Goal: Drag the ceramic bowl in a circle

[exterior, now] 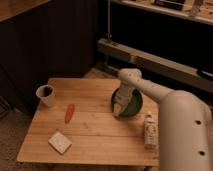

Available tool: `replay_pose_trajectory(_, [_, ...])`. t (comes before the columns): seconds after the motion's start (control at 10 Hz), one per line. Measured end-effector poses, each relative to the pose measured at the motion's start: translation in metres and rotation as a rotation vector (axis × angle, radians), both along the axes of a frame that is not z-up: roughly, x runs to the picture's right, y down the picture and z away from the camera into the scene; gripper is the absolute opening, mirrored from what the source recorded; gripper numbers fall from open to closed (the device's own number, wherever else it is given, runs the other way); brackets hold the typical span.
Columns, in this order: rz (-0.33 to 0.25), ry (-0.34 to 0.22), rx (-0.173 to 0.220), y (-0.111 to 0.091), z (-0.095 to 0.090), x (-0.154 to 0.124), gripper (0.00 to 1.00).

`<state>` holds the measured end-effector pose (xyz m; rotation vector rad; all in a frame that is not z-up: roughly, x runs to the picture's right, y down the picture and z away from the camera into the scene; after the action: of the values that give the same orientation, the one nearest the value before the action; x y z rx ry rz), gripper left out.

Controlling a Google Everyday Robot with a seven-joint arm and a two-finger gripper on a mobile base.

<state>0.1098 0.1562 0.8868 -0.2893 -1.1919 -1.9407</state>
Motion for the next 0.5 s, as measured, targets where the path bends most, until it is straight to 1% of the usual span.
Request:
replay_pose_trajectory(0.3, [0.11, 0.093, -0.003, 0.032, -0.026, 0.072, 0.0])
replay_pose_trajectory(0.4, [0.145, 0.107, -0.005, 0.042, -0.038, 0.09, 0.0])
replay_pose_trajectory(0.5, [0.164, 0.106, 0.002, 0.051, -0.051, 0.106, 0.0])
